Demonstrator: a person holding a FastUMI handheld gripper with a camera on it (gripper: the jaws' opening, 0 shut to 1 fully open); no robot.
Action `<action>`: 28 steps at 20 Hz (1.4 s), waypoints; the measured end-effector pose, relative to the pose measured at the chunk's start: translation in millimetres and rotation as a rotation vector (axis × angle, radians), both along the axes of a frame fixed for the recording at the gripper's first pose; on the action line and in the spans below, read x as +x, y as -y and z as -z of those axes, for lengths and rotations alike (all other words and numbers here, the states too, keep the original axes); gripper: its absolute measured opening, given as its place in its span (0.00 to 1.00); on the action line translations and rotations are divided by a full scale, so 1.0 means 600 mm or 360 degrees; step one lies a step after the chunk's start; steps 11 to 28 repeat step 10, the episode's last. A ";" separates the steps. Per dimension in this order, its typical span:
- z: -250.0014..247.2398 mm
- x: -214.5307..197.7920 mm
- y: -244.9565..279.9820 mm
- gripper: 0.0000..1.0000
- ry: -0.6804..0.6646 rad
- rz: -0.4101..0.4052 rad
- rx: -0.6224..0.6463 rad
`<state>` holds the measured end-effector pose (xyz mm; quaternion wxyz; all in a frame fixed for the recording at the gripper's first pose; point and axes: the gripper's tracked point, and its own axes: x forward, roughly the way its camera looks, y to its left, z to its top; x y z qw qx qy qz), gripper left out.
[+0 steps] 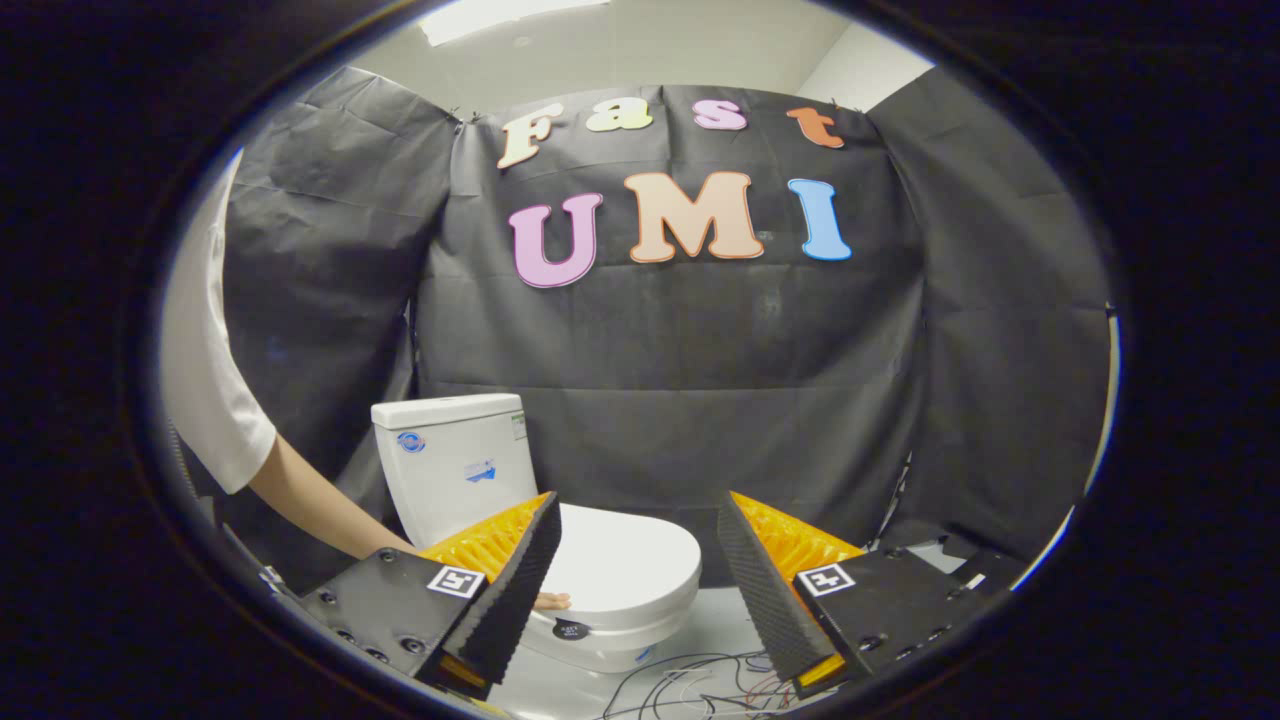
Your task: Open the toilet lid.
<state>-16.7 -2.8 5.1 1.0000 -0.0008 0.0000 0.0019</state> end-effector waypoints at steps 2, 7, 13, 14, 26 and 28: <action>0.001 -0.001 0.000 0.98 0.0000 0.0000 0.0000; 0.000 -0.002 0.000 0.98 -0.0002 -0.0001 -0.0001; -0.001 -0.002 0.000 0.98 -0.0002 -0.0001 -0.0001; -0.001 -0.002 0.000 0.98 -0.0002 -0.0001 -0.0001; -0.001 -0.002 0.000 0.98 -0.0002 -0.0001 -0.0001; -0.001 -0.002 0.000 0.98 -0.0002 -0.0001 -0.0001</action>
